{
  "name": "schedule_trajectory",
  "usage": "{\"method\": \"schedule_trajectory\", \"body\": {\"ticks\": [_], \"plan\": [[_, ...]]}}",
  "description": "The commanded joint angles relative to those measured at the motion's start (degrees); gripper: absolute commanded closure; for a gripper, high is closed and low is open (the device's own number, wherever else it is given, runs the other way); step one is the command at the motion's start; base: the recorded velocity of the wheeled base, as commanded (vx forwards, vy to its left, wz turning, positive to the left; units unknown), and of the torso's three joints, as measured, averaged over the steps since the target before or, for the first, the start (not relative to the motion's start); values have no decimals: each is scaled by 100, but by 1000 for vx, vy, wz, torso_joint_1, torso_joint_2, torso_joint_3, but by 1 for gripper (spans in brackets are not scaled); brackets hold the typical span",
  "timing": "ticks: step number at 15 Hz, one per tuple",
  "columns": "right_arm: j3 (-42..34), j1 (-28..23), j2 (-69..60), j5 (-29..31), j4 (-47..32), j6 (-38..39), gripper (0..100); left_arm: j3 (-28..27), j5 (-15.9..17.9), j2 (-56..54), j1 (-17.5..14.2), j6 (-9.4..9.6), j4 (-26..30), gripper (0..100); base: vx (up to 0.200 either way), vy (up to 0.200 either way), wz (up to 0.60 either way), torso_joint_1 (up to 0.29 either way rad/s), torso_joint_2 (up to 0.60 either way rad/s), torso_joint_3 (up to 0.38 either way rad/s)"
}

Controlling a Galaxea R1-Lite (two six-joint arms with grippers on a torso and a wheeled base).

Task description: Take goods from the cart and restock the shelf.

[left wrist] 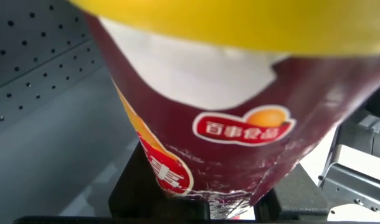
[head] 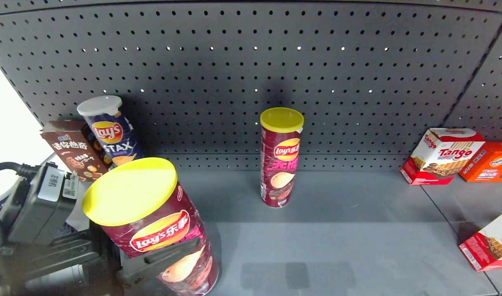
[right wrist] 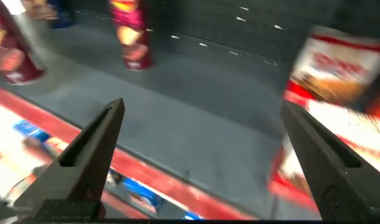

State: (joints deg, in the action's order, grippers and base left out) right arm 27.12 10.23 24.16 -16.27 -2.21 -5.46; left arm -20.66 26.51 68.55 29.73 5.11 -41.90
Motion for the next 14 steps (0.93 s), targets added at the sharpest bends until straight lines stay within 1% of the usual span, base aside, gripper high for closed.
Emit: {"method": "schedule_trajectory", "body": {"ticks": [1,4,6,7,10,12,13,14], "plan": [[302,638,1451,-166,458,-95,0,27,3,1,-3,-1,-2,100,0,0,0,0,0,0],[636,990,2602,-157,572,-113,0,10,3,18,-3,-1,-2,100,0,0,0,0,0,0],[698,1113,3314,-157,1249,-113,0,18,3,36,-3,-1,-2,100,0,0,0,0,0,0],[733,1139,3763,-218,1776,-95,0,18,3,45,-3,-1,-2,100,0,0,0,0,0,0],[838,1315,4457,-376,2286,-104,0,27,3,62,-3,-1,-2,100,0,0,0,0,0,0],[917,1324,5046,-420,2901,-289,0,27,-6,62,-11,-1,-2,100,0,0,0,0,0,0],[988,1324,5292,-561,3218,-289,0,27,-15,62,-11,-10,-2,100,0,0,0,0,0,0],[1067,1306,5485,-904,3473,-289,0,27,-24,62,-11,-10,-2,100,0,0,0,0,0,0]]}}
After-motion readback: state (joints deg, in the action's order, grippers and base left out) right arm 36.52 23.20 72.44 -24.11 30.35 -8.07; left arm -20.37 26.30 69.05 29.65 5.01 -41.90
